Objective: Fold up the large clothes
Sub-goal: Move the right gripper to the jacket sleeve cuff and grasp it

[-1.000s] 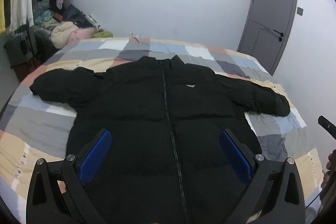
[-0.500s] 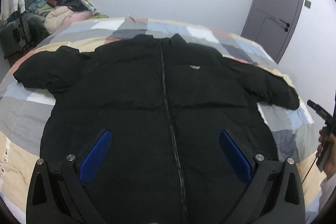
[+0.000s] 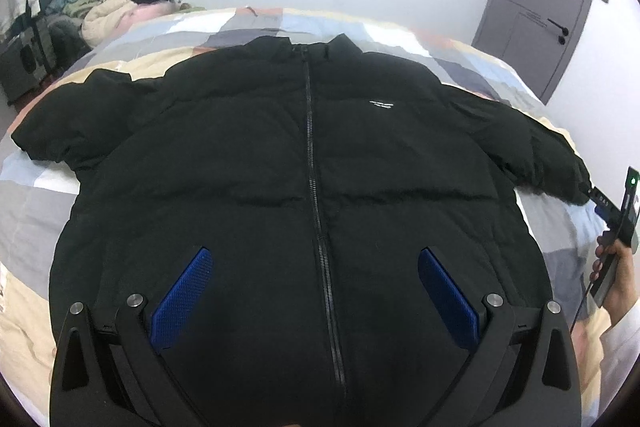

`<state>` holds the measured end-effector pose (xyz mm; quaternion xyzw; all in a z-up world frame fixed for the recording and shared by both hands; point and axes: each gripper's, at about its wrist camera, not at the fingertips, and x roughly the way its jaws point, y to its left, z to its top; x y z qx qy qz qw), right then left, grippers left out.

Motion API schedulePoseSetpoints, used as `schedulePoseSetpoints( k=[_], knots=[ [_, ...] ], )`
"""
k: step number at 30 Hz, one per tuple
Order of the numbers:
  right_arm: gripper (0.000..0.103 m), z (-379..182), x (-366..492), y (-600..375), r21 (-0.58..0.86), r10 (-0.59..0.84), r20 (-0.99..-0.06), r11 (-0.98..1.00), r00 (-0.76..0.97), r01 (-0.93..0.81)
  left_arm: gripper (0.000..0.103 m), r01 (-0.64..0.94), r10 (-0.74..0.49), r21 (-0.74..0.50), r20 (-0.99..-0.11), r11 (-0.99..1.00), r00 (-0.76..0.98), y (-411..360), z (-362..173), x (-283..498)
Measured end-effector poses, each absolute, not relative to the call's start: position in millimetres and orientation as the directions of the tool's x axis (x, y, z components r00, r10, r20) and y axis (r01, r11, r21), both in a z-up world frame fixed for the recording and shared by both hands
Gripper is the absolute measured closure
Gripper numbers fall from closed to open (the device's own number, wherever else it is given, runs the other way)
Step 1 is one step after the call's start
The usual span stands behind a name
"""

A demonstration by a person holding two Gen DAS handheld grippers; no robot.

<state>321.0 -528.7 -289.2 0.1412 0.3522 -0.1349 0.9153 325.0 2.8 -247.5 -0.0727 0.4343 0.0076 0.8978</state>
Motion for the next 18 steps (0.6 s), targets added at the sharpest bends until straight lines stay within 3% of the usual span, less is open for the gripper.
schedulePoseSetpoints(
  k=[3, 4, 11, 18],
  knots=[
    [0.0, -296.7, 327.4, -542.2, 0.219, -0.137, -0.674, 0.901, 0.726, 0.373, 0.0, -0.098, -0.047, -0.138, -0.781, 0.986, 0.623, 6.6, -247.8, 332.4],
    [0.0, -299.0, 329.5, -547.7, 0.241, -0.234, -0.655, 0.836, 0.719, 0.493, 0.0, -0.105, -0.045, -0.142, -0.778, 0.984, 0.626, 7.9, -247.5, 333.9],
    [0.0, -320.5, 348.4, -586.5, 0.401, -0.156, -0.656, 0.757, 0.739, 0.515, 0.0, -0.123, -0.03, -0.137, -0.78, 0.983, 0.626, 15.6, -256.7, 337.9],
    [0.0, -341.2, 343.3, -634.8, 0.688, -0.107, -0.522, 0.534, 0.846, 0.491, 0.0, -0.145, -0.045, -0.168, -0.791, 0.975, 0.61, 29.4, -266.4, 344.0]
  ],
)
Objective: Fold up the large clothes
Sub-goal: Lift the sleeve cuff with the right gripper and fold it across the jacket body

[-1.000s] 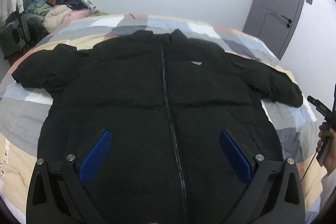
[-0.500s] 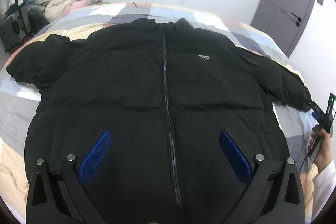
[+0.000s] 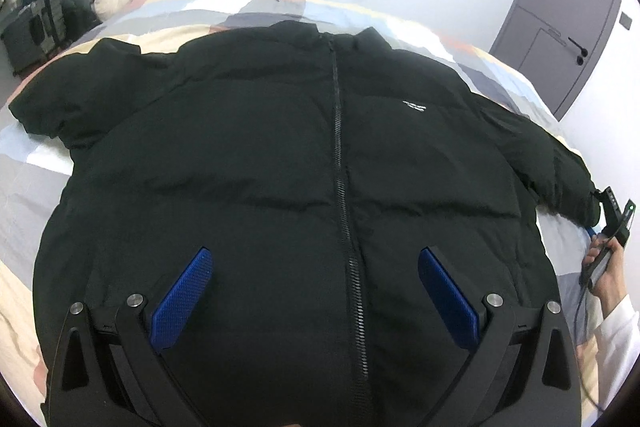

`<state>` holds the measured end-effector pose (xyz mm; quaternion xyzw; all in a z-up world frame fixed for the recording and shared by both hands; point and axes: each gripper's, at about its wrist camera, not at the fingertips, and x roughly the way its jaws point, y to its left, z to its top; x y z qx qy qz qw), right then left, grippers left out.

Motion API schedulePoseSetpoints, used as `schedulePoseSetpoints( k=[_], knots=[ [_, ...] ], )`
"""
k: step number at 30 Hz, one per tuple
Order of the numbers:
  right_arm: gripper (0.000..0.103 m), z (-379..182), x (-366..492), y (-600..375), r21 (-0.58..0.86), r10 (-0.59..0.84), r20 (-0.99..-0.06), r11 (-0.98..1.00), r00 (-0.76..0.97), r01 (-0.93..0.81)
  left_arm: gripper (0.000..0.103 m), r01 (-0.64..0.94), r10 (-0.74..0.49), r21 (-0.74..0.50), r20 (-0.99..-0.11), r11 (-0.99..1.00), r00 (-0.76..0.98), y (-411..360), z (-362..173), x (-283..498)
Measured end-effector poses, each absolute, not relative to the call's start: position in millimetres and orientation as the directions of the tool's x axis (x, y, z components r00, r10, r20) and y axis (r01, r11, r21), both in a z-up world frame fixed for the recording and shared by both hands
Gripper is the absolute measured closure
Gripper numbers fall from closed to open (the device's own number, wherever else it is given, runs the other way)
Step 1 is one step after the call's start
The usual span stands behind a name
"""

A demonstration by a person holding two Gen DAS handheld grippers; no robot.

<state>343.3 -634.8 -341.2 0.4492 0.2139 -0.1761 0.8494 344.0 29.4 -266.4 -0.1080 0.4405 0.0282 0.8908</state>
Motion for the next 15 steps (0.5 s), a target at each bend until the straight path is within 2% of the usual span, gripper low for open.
schedulePoseSetpoints(
  k=[4, 6, 8, 9, 10, 11, 12, 14, 15],
  knots=[
    [0.003, -340.9, 349.0, -653.6, 0.737, -0.128, -0.493, 0.463, 0.86, 0.492, 0.0, -0.154, -0.009, -0.135, -0.779, 0.979, 0.627, 34.9, -264.7, 343.6],
    [0.012, -340.2, 354.1, -663.3, 0.753, -0.13, -0.486, 0.44, 0.865, 0.489, 0.0, -0.161, 0.005, -0.123, -0.78, 0.979, 0.625, 36.3, -264.6, 343.9],
    [0.026, -341.6, 358.9, -671.6, 0.771, -0.122, -0.481, 0.412, 0.868, 0.485, 0.0, -0.153, 0.016, -0.105, -0.774, 0.983, 0.633, 35.7, -263.7, 343.1],
    [0.027, -342.6, 362.9, -675.9, 0.777, -0.106, -0.486, 0.402, 0.868, 0.484, 0.0, -0.152, 0.02, -0.099, -0.772, 0.983, 0.636, 36.0, -263.4, 343.0],
    [0.034, -342.3, 364.5, -679.8, 0.776, -0.099, -0.498, 0.392, 0.862, 0.494, 0.0, -0.151, 0.018, -0.101, -0.771, 0.983, 0.637, 36.6, -263.4, 342.9],
    [0.046, -341.4, 367.8, -679.3, 0.775, -0.103, -0.503, 0.385, 0.858, 0.5, 0.0, -0.149, 0.011, -0.109, -0.772, 0.983, 0.636, 37.8, -263.3, 342.6],
    [0.053, -339.9, 367.2, -681.6, 0.78, -0.103, -0.501, 0.375, 0.859, 0.5, 0.0, -0.145, 0.006, -0.113, -0.771, 0.983, 0.636, 38.9, -263.2, 342.3],
    [0.08, -329.1, 369.6, -680.4, 0.775, -0.101, -0.508, 0.379, 0.855, 0.506, 0.0, -0.134, 0.011, -0.099, -0.762, 0.986, 0.647, 39.2, -261.8, 339.1],
    [0.086, -321.7, 371.3, -678.0, 0.765, -0.101, -0.513, 0.397, 0.853, 0.507, 0.0, -0.132, 0.02, -0.087, -0.759, 0.987, 0.651, 39.6, -261.0, 338.0]
  ],
)
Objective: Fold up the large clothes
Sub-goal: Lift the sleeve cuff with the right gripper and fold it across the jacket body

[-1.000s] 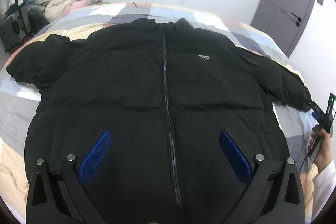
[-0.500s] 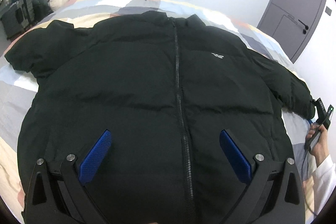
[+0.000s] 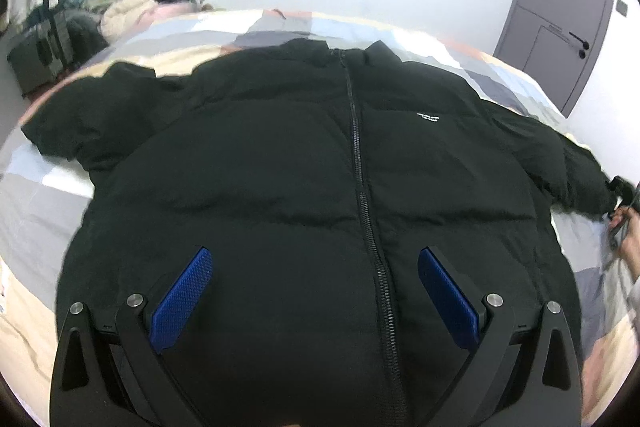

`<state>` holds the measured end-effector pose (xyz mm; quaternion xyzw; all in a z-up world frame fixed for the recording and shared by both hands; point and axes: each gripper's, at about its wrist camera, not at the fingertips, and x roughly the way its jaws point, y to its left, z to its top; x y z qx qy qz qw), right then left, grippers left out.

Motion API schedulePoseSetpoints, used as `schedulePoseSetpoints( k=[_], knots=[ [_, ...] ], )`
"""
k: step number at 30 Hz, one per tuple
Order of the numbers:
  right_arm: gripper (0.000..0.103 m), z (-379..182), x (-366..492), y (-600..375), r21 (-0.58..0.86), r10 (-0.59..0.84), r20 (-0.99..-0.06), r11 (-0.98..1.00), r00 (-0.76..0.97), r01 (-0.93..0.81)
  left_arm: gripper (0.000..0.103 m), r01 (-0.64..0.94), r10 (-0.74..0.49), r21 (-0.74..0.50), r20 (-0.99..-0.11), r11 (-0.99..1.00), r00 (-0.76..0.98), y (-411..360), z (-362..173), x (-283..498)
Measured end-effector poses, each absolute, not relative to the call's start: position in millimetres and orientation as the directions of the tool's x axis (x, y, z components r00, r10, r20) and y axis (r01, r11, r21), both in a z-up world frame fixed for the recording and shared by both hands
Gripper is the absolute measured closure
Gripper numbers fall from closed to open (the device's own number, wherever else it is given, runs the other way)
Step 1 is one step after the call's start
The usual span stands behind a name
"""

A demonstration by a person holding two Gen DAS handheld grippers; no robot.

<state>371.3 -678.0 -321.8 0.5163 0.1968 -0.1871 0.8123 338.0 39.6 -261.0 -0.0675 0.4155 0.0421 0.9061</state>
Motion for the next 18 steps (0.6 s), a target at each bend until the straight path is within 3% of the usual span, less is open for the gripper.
schedulePoseSetpoints(
  k=[2, 5, 10, 15, 18],
  knots=[
    [0.094, -303.7, 371.7, -671.2, 0.751, -0.101, -0.492, 0.453, 0.865, 0.48, 0.0, -0.122, 0.024, -0.075, -0.752, 0.99, 0.658, 38.9, -259.4, 335.2],
    [0.097, -270.8, 365.2, -660.0, 0.704, -0.129, -0.476, 0.537, 0.87, 0.465, 0.0, -0.108, 0.007, -0.087, -0.746, 0.99, 0.666, 38.9, -256.7, 332.3],
    [0.098, -206.7, 348.9, -645.8, 0.662, -0.182, -0.438, 0.597, 0.881, 0.453, 0.0, -0.09, -0.011, -0.101, -0.722, 0.991, 0.692, 39.4, -244.3, 325.9],
    [0.098, -137.3, 337.1, -617.1, 0.627, -0.192, -0.391, 0.66, 0.9, 0.414, 0.0, -0.083, 0.06, -0.001, -0.678, 0.997, 0.732, 33.0, -230.8, 309.0],
    [0.098, -97.5, 335.2, -586.8, 0.588, -0.195, -0.367, 0.709, 0.91, 0.389, 0.0, -0.065, 0.043, -0.009, -0.666, 0.998, 0.745, 34.8, -225.1, 297.8]
  ],
)
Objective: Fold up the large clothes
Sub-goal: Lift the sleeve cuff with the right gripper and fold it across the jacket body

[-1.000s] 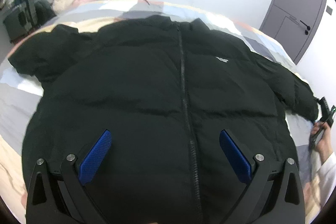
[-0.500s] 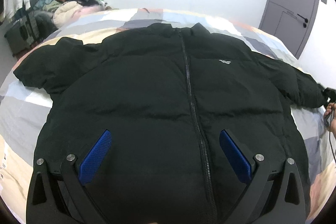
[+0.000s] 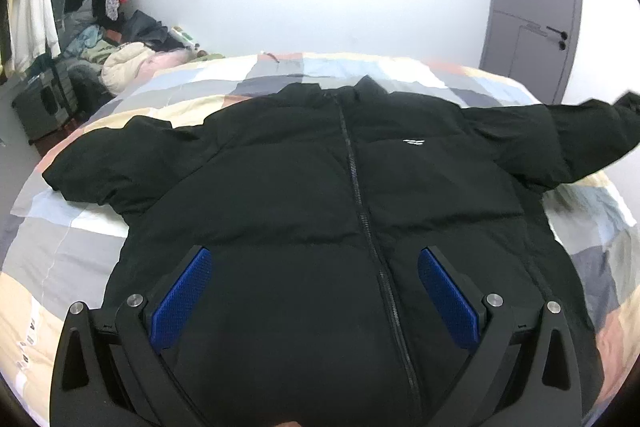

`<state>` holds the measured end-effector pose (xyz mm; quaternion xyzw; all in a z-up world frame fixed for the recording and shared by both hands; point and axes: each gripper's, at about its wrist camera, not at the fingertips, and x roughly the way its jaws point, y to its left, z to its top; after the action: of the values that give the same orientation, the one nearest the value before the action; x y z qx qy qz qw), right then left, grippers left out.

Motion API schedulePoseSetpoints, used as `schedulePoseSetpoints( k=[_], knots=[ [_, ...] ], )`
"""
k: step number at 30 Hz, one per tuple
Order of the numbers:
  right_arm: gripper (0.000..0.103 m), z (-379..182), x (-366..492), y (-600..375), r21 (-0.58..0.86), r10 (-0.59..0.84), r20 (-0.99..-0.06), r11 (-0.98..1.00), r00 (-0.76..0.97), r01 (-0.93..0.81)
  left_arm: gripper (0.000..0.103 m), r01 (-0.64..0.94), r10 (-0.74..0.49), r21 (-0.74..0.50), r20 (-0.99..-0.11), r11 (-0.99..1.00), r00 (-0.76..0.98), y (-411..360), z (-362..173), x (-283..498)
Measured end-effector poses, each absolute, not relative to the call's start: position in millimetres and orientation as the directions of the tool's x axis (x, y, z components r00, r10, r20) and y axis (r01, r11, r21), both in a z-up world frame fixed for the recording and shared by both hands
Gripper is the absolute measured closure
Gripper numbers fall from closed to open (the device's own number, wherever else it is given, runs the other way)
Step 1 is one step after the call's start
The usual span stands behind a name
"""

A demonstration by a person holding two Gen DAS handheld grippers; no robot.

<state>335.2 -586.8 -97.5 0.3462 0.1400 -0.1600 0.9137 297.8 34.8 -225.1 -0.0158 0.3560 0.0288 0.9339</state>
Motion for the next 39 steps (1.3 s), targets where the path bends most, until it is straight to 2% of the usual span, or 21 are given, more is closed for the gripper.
schedulePoseSetpoints(
  k=[5, 12, 16, 21, 29, 34, 39],
  knots=[
    [0.098, -40.0, 325.0, -533.8, 0.523, -0.181, -0.328, 0.782, 0.927, 0.338, 0.0, -0.052, 0.047, 0.011, -0.637, 0.999, 0.769, 41.4, -218.4, 280.9],
    [0.097, 18.1, 330.7, -457.8, 0.451, -0.146, -0.273, 0.853, 0.951, 0.261, 0.0, -0.036, 0.01, -0.028, -0.636, 0.999, 0.772, 55.3, -216.9, 266.8],
    [0.097, 32.0, 329.4, -419.0, 0.425, -0.111, -0.249, 0.88, 0.962, 0.212, 0.0, -0.037, 0.038, 0.015, -0.643, 0.999, 0.765, 60.6, -226.4, 259.7],
    [0.097, 45.5, 353.3, -352.6, 0.35, -0.039, -0.224, 0.929, 0.974, 0.118, 0.0, -0.043, 0.031, -0.004, -0.651, 0.999, 0.759, 72.4, -231.3, 255.5],
    [0.095, 45.7, 398.1, -227.0, 0.221, 0.139, -0.239, 0.972, 0.961, -0.085, 0.0, -0.05, 0.042, 0.005, -0.642, 0.999, 0.765, 81.8, -232.1, 252.0],
    [0.094, 17.6, 425.7, -145.0, 0.17, 0.257, -0.287, 0.962, 0.923, -0.215, 0.0, -0.06, 0.035, -0.018, -0.636, 0.998, 0.771, 94.3, -228.9, 251.0],
    [0.094, -22.9, 454.5, -79.8, 0.185, 0.355, -0.355, 0.934, 0.865, -0.307, 0.0, -0.069, 0.028, -0.038, -0.644, 0.997, 0.764, 105.9, -233.3, 253.8]
  ],
)
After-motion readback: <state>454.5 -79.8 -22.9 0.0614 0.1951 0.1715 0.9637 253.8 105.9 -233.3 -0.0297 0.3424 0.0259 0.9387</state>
